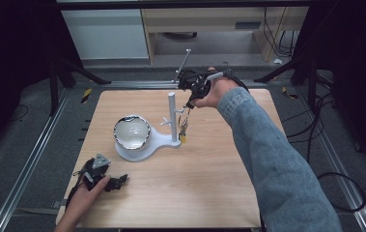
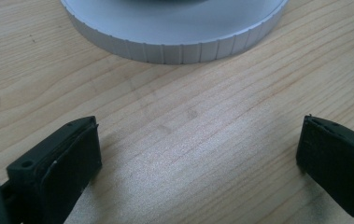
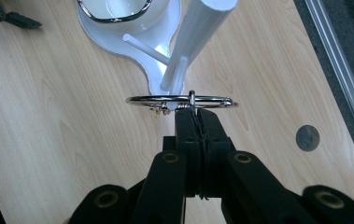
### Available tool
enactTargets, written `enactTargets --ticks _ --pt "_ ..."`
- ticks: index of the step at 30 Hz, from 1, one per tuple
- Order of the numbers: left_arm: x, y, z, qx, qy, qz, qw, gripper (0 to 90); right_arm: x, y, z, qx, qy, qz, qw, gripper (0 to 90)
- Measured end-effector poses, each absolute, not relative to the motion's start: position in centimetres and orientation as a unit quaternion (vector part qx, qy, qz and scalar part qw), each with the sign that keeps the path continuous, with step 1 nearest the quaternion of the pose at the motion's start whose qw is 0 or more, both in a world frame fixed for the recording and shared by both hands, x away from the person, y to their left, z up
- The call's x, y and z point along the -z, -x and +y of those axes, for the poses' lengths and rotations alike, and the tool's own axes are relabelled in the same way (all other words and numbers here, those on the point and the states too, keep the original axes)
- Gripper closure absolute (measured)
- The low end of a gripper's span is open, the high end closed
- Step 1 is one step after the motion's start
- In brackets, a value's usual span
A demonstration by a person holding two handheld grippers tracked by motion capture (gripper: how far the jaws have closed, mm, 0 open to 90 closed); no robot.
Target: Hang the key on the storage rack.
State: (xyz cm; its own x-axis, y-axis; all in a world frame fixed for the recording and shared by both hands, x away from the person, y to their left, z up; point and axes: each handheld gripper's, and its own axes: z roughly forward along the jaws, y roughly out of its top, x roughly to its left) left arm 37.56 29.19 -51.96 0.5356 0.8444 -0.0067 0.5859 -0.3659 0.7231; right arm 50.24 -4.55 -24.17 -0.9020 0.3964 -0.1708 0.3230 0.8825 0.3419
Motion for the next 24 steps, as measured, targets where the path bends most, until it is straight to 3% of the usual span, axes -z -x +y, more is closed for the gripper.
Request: enactTargets --ticks 24 --pt "52.0 -37.6 29.2 -0.187 -0.805 0.443 0.346 0.0 25.3 -51.8 -3.6 -0.153 -0.193 0.964 0.104 88.7"
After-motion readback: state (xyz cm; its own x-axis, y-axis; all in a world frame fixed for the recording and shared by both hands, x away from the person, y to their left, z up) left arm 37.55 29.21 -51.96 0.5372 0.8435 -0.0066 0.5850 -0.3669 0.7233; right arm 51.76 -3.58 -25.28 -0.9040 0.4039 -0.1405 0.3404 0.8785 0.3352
